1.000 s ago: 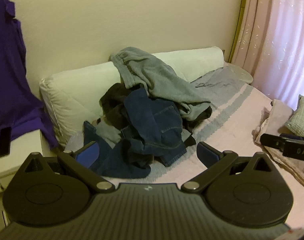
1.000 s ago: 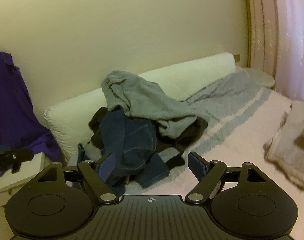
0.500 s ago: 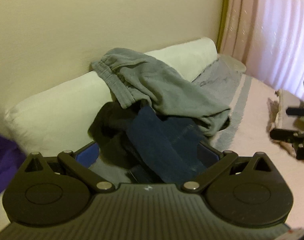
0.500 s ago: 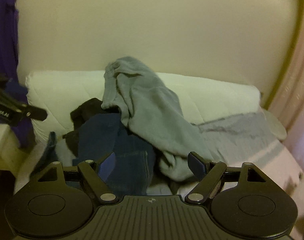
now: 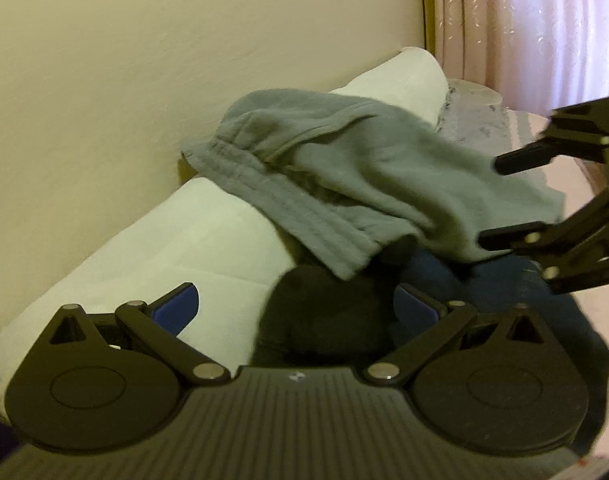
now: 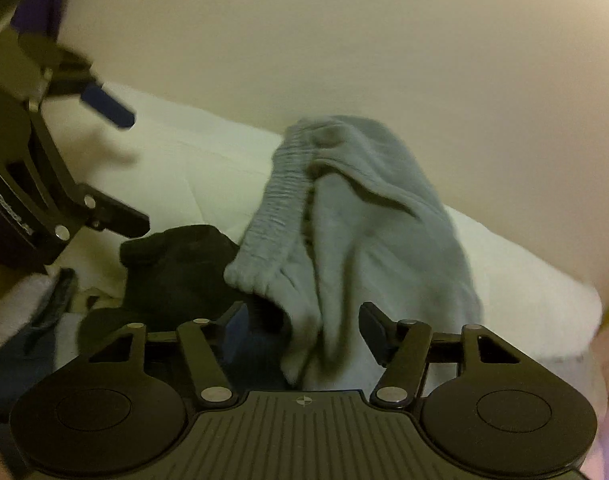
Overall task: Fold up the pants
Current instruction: 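Grasp the grey sweatpants waistband with the right gripper while the left gripper grasps it too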
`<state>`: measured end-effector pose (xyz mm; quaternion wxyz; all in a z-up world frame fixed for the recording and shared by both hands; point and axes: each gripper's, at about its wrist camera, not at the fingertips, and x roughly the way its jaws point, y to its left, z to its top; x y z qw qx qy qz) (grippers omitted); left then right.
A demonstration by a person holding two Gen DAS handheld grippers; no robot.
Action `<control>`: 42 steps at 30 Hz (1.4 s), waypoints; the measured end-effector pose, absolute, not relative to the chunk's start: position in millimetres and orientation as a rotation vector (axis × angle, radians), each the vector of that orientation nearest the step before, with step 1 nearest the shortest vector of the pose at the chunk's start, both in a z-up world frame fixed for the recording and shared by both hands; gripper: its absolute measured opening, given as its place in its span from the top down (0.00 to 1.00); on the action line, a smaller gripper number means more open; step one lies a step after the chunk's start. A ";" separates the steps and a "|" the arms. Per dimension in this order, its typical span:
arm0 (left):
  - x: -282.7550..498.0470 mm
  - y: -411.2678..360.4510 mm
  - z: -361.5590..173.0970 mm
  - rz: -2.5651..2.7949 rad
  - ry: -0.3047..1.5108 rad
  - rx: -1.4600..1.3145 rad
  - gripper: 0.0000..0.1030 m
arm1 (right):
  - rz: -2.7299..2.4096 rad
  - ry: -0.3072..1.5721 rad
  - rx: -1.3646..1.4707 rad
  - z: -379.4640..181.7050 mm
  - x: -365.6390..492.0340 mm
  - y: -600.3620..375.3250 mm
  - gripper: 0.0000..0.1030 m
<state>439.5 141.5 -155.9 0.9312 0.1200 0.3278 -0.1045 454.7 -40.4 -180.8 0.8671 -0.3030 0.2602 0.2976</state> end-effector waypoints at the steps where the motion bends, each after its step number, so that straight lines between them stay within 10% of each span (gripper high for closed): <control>1: 448.3 146.2 -160.2 -0.214 0.672 0.247 0.01 | 0.632 0.547 -0.672 -187.9 461.9 -32.1 0.46; 29: 467.1 178.2 -172.0 -0.196 0.665 0.179 0.01 | 0.591 0.572 -0.984 -230.3 510.3 13.2 0.51; 33: 466.6 180.2 -173.7 -0.192 0.673 0.163 0.01 | 0.607 0.538 -0.928 -222.5 509.8 8.3 0.81; 42: 445.1 183.9 -139.2 -0.181 0.596 0.163 0.01 | 0.517 0.347 -0.544 -78.2 460.8 -70.4 0.88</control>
